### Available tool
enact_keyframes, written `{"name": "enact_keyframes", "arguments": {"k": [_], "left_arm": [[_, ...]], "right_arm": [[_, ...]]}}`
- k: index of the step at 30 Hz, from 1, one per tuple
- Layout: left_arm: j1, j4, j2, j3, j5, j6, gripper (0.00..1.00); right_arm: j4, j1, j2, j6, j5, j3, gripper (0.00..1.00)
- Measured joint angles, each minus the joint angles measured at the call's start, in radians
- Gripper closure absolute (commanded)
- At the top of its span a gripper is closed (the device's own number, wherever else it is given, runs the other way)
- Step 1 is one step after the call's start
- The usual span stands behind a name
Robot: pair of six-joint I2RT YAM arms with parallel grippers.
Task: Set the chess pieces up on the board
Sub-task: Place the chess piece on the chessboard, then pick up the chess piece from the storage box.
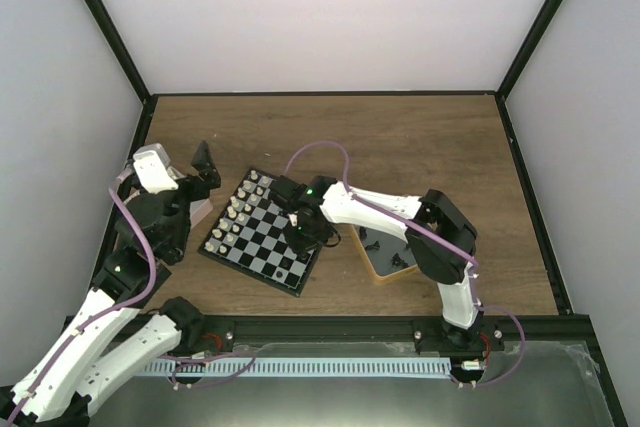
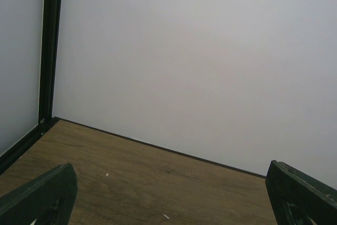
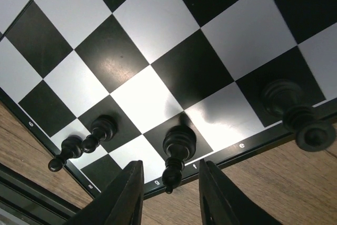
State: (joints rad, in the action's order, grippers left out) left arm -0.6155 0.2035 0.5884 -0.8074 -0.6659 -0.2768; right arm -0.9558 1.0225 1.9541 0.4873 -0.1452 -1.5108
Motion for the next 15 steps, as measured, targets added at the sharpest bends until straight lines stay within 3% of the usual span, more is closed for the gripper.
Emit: {"name": "enact_keyframes", "arguments": {"k": [8, 15], "left_arm": [[0.0, -0.002, 0.008, 0.0, 0.002, 0.005, 0.0], [0.0, -0.002, 0.04, 0.0, 0.022, 0.019, 0.0]], "right_arm": [[0.004, -0.018, -0.074, 0.052, 0.062, -0.02, 0.61], [0.115, -0.14, -0.349, 0.146, 0.162, 0.119, 0.63]]}}
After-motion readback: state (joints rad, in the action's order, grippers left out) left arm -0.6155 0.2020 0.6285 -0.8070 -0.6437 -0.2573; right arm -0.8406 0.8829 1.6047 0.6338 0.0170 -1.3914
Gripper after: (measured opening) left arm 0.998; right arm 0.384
